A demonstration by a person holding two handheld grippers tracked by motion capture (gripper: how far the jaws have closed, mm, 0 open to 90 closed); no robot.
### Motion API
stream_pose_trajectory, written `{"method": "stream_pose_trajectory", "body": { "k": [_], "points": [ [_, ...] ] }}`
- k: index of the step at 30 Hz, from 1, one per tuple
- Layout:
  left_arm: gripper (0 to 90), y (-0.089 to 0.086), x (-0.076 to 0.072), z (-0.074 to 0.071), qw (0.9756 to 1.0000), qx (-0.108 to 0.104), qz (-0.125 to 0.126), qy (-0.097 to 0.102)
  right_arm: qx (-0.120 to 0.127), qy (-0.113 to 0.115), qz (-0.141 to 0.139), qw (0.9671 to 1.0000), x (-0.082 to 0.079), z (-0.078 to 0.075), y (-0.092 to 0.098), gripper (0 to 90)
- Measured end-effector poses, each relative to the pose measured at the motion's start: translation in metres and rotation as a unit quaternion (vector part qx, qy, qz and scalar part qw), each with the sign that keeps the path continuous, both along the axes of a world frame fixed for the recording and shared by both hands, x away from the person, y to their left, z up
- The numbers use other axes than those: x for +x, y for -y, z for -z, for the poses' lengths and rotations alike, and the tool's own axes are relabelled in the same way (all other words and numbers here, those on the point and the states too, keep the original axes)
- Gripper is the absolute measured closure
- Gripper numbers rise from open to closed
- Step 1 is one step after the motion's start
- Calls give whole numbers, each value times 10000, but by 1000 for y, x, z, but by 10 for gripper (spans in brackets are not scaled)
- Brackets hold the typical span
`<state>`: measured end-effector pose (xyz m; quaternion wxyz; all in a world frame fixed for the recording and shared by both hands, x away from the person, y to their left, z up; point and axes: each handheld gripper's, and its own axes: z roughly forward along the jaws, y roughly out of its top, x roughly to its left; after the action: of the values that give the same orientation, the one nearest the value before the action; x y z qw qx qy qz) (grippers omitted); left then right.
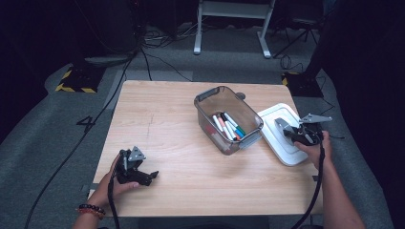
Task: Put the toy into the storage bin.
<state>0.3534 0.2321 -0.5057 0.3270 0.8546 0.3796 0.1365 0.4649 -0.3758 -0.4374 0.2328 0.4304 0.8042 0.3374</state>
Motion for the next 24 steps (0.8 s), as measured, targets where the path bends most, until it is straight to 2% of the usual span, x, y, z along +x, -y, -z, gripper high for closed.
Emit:
{"method": "stream_pose_trajectory", "body": {
  "k": [2,5,9,12,14,20,24],
  "points": [
    [4,0,0,0,10000,0,1,1,-25,107,50,9999,1,-6,1,681],
    [4,0,0,0,10000,3,0,4,88,201,100,9997,4,-15,3,681],
    [4,0,0,0,10000,-4,-15,1,53,277,133,9995,10,-29,5,681],
    [4,0,0,0,10000,-6,-7,1,205,372,89,9991,12,-45,9,681],
    [4,0,0,0,10000,4,1,2,184,456,100,9987,12,-54,10,681],
    [4,0,0,0,10000,3,1,2,280,610,-35,9977,13,-81,7,681],
    [4,0,0,0,10000,-5,-4,2,309,679,-194,9970,12,-95,-3,681]
  ]
}}
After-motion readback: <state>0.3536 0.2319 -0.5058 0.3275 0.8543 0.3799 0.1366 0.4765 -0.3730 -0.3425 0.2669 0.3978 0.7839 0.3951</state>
